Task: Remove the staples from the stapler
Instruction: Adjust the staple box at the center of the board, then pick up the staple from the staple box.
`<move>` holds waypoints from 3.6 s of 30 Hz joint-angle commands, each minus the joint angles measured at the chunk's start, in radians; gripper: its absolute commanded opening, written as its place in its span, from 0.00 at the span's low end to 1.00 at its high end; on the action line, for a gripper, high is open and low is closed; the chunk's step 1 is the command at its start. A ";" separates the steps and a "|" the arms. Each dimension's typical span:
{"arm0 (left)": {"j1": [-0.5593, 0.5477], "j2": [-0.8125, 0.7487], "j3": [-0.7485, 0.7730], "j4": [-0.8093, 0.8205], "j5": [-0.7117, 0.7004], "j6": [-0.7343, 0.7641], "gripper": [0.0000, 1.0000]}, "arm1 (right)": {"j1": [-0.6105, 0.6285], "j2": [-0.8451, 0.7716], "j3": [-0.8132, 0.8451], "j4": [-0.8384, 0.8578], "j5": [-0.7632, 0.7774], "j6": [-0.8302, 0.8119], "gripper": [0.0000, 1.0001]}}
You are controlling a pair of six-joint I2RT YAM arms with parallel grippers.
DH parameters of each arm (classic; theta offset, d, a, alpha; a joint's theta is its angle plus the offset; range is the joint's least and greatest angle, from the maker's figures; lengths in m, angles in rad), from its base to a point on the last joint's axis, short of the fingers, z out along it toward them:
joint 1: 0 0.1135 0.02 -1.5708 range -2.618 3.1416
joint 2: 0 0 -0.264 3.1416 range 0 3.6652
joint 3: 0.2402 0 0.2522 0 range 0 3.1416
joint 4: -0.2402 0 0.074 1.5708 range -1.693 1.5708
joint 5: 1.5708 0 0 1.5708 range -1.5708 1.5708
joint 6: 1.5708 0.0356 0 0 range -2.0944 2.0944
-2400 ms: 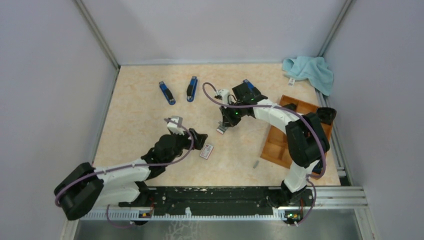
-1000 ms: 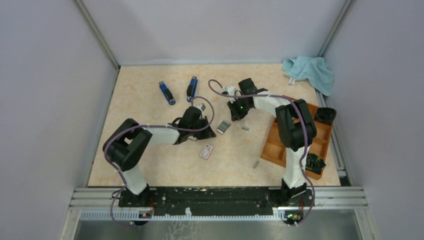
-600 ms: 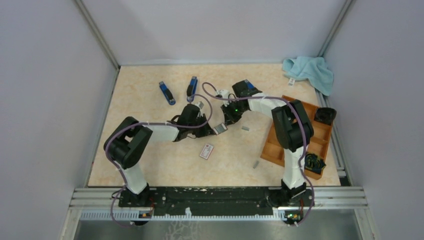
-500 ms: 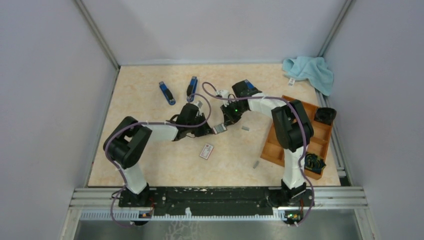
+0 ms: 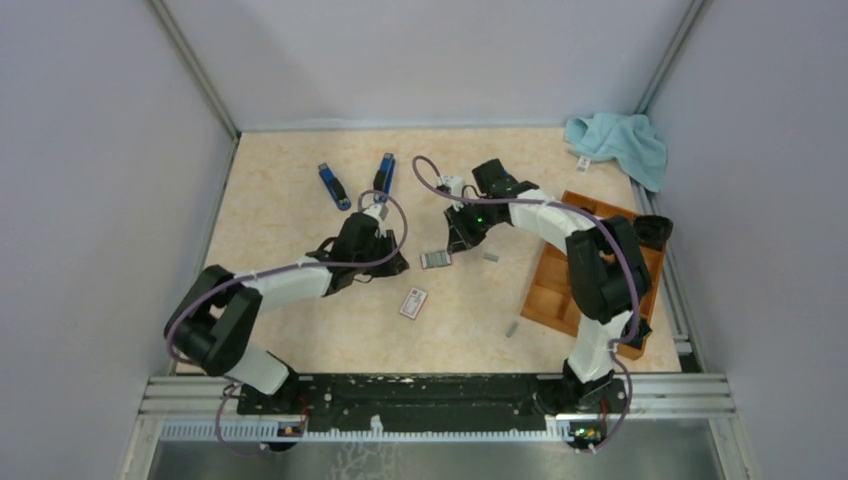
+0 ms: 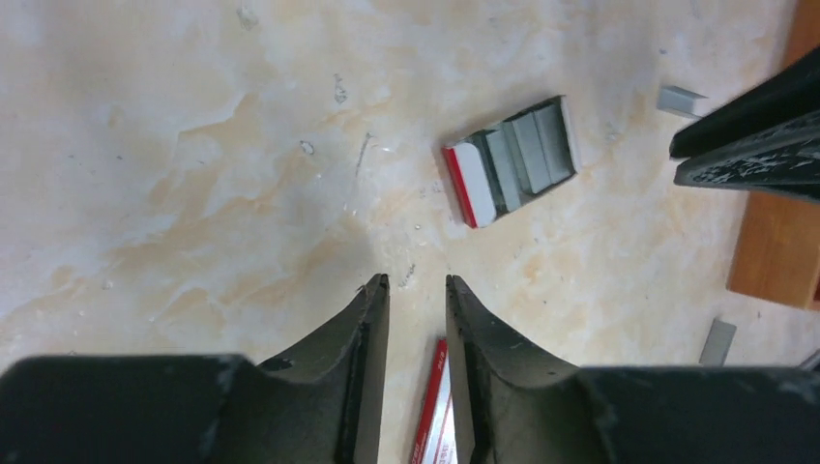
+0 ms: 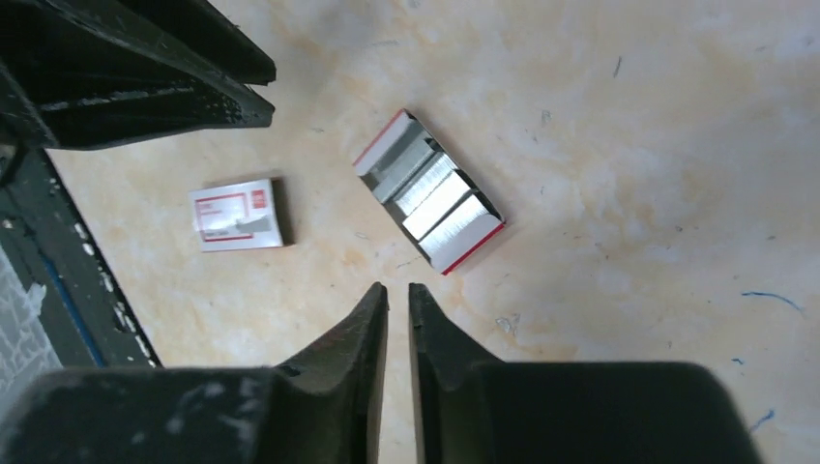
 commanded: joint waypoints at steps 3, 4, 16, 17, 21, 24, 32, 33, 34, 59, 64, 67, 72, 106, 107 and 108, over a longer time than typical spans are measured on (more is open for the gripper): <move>0.005 -0.156 -0.154 0.303 0.110 0.195 0.44 | 0.000 -0.118 -0.038 0.122 -0.083 0.124 0.35; 0.005 -0.167 -0.176 0.355 0.109 0.210 0.45 | 0.001 -0.104 -0.035 0.129 -0.086 0.139 0.37; -0.001 -0.356 -0.324 0.516 -0.137 0.355 0.61 | 0.050 0.019 0.035 0.105 0.143 0.163 0.63; -0.001 -0.382 -0.341 0.533 -0.160 0.368 0.64 | 0.056 0.026 0.039 0.107 0.156 0.164 0.63; -0.003 -0.449 -0.414 0.602 -0.240 0.401 0.73 | 0.085 0.043 0.046 0.123 0.232 0.161 0.63; -0.003 -0.455 -0.441 0.635 -0.236 0.406 0.74 | 0.111 0.059 0.061 0.132 0.276 0.164 0.63; -0.003 -0.424 -0.445 0.674 -0.253 0.403 0.76 | 0.139 0.088 0.086 0.138 0.303 0.178 0.57; -0.003 -0.422 -0.445 0.676 -0.254 0.403 0.76 | 0.141 0.093 0.087 0.141 0.305 0.178 0.56; -0.003 -0.421 -0.445 0.678 -0.253 0.403 0.76 | 0.143 0.095 0.088 0.139 0.311 0.178 0.56; -0.003 -0.409 -0.437 0.674 -0.256 0.403 0.76 | 0.156 0.115 0.097 0.128 0.303 0.167 0.60; -0.003 -0.409 -0.438 0.674 -0.254 0.403 0.76 | 0.164 0.121 0.100 0.125 0.333 0.165 0.61; -0.003 -0.410 -0.437 0.674 -0.254 0.402 0.76 | 0.168 0.124 0.101 0.123 0.348 0.159 0.60; -0.003 -0.410 -0.438 0.675 -0.254 0.402 0.76 | 0.169 0.126 0.101 0.116 0.371 0.149 0.55; -0.003 -0.446 -0.475 0.707 -0.261 0.399 0.76 | 0.174 -0.036 0.099 0.083 0.344 0.091 0.35; -0.003 -0.449 -0.479 0.711 -0.259 0.398 0.76 | 0.179 -0.030 0.102 0.079 0.332 0.093 0.29; -0.003 -0.453 -0.482 0.716 -0.258 0.399 0.76 | 0.187 -0.024 0.104 0.072 0.330 0.094 0.27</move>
